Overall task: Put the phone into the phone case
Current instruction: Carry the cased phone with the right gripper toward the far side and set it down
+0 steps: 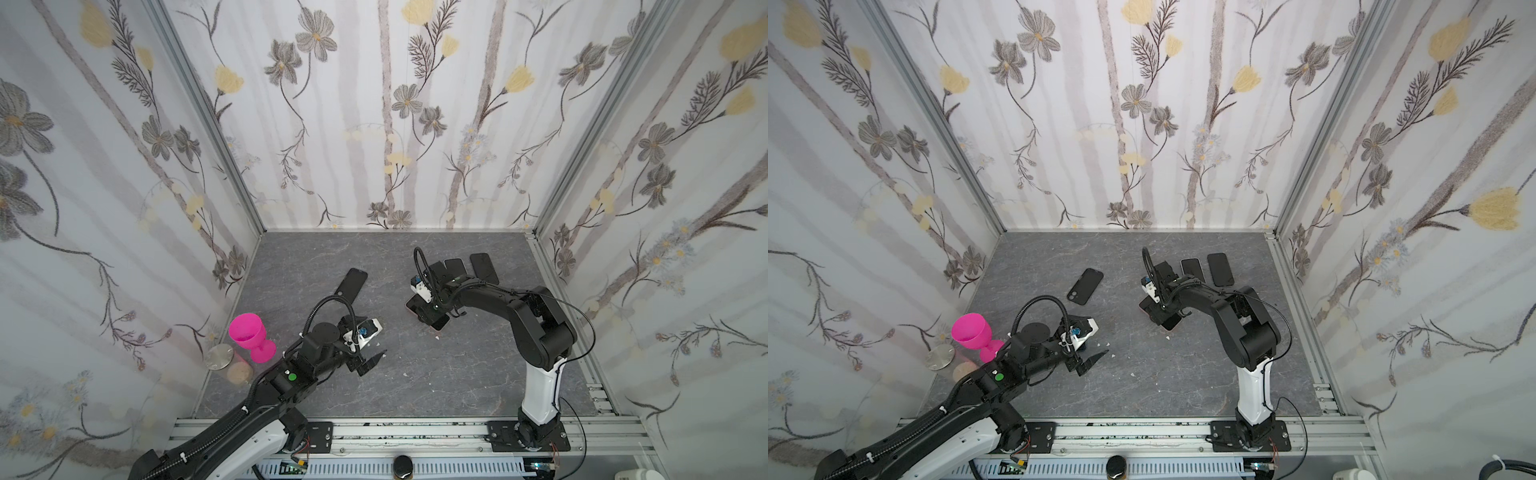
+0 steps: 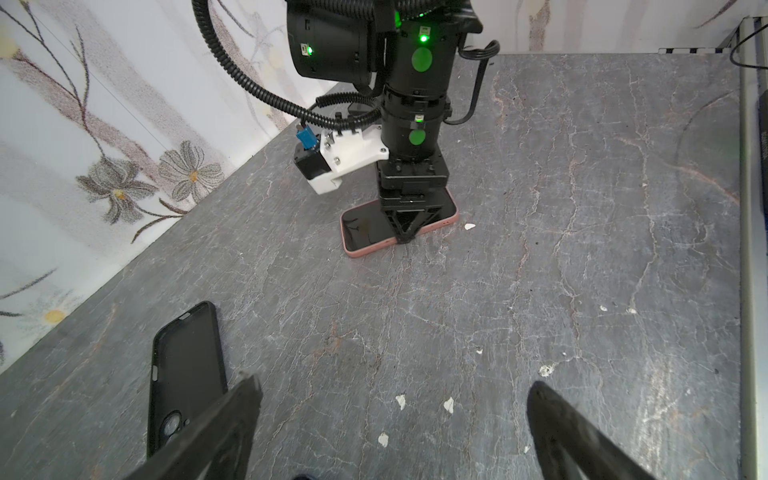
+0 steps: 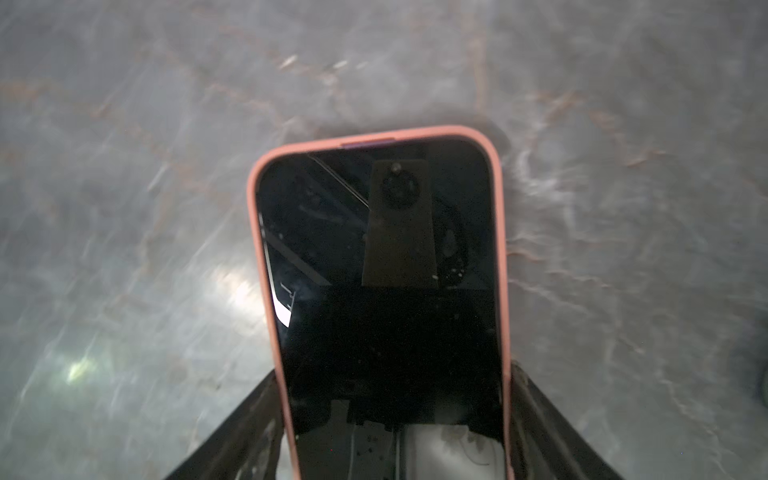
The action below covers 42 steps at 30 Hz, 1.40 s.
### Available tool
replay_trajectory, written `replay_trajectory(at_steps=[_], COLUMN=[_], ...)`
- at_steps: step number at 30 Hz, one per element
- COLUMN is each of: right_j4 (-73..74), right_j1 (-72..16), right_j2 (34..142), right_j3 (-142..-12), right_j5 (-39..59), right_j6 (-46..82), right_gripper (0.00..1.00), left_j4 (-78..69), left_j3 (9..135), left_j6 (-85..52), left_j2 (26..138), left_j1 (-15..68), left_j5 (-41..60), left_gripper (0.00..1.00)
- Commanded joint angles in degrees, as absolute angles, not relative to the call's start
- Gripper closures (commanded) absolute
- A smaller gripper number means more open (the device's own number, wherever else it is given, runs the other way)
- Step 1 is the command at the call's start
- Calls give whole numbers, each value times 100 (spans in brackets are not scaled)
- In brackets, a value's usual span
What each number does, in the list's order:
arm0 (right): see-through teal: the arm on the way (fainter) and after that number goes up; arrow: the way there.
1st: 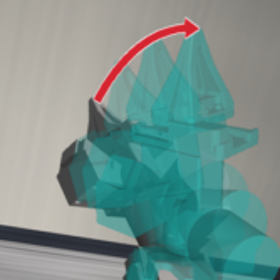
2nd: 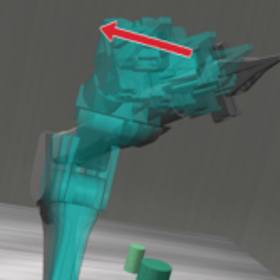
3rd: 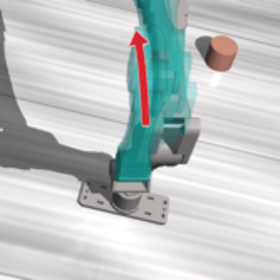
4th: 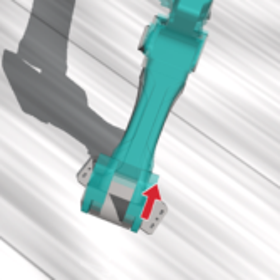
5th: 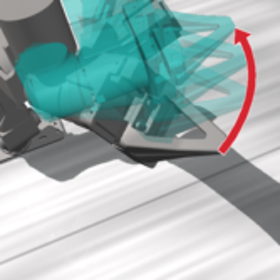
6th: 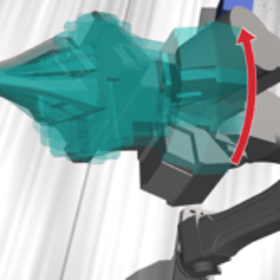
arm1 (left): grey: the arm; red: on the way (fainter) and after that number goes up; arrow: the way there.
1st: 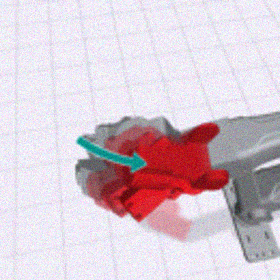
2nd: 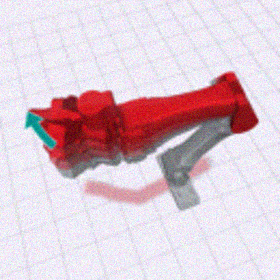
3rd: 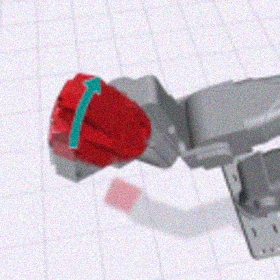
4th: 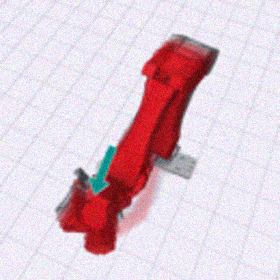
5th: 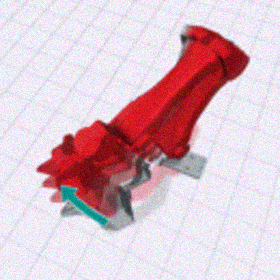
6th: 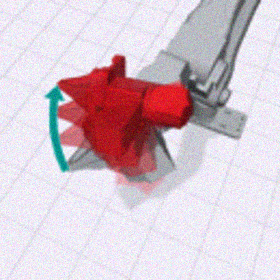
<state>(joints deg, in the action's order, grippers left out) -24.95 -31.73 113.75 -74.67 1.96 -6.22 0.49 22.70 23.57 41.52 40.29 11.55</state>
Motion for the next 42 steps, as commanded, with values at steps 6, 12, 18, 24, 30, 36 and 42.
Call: replay_trajectory(at_steps=[6,12,18,24,30,36,42], right_j4=[-2634,-3111,-3065,-3050,-3015,-3031,-3045], right_j1=[-3150,-3122,-3023,-2918,-2918,-2931,-2990], right_j2=[11991,12566,12858,12940,12941,12760,12406], right_j3=[-8291,-9114,-9430,-9536,-9647,-9668,-9677], right_j5=[-792,-1615,-1538,-1600,-1470,-1475,-1531], right_j6=[1540,2332,2748,2986,2953,2948,2795], right_gripper=[36,33,29,23,16,10,10], left_j4=[-287,-408,-518,-571,-595,-616,-648], left_j3=[2266,2269,2303,2322,2364,2360,2438], left_j6=[2168,1986,1770,1673,1582,1530,1360], left_j2=[4157,4200,4218,4243,4298,4313,4353], left_j1=[4026,4026,4017,3997,3914,3841,3734], left_j5=[982,807,451,199,45,-17,-255], left_gripper=[0,0,0,0,0,0,0])
